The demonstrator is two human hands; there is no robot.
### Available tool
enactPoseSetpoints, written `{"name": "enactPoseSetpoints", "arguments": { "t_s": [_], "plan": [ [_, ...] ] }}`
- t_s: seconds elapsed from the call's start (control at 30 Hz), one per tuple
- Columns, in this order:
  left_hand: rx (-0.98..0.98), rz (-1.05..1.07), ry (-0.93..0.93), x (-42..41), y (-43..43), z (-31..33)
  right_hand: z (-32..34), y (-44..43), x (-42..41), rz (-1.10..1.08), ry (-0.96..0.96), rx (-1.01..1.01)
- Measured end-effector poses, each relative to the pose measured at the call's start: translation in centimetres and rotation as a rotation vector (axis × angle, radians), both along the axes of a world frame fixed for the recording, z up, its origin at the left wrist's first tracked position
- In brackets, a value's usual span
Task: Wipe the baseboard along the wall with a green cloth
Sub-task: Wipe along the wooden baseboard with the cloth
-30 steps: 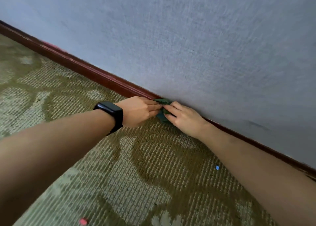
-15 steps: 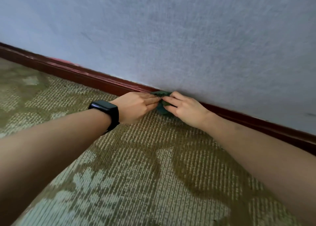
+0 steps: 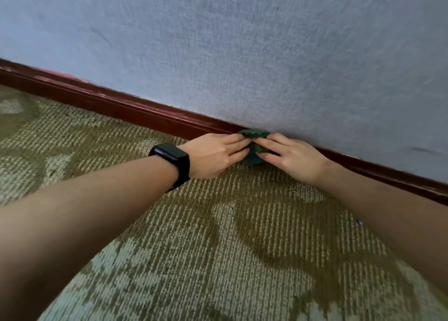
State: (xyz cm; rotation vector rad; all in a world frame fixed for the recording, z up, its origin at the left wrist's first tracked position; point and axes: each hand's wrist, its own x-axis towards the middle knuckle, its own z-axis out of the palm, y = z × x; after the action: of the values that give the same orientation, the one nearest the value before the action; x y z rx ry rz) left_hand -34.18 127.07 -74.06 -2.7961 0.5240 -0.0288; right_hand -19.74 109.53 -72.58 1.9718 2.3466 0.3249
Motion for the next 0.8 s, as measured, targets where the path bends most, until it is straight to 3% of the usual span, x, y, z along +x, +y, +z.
{"name": "enactPoseSetpoints", "arguments": {
  "t_s": [0.2,0.57,0.8],
  "plan": [
    [0.044,-0.051,-0.014,-0.3,1.6,0.0,-0.3,1.1,-0.7,-0.020,-0.009,0.029],
    [-0.060,-0.230,-0.059,-2.2,7.7,1.0,0.0,6.3,-3.8,-0.058,0.012,0.043],
    [0.060,-0.102,-0.073,-6.4,13.5,1.1,0.0,13.8,-8.2,-0.072,0.034,0.075]
  ]
}}
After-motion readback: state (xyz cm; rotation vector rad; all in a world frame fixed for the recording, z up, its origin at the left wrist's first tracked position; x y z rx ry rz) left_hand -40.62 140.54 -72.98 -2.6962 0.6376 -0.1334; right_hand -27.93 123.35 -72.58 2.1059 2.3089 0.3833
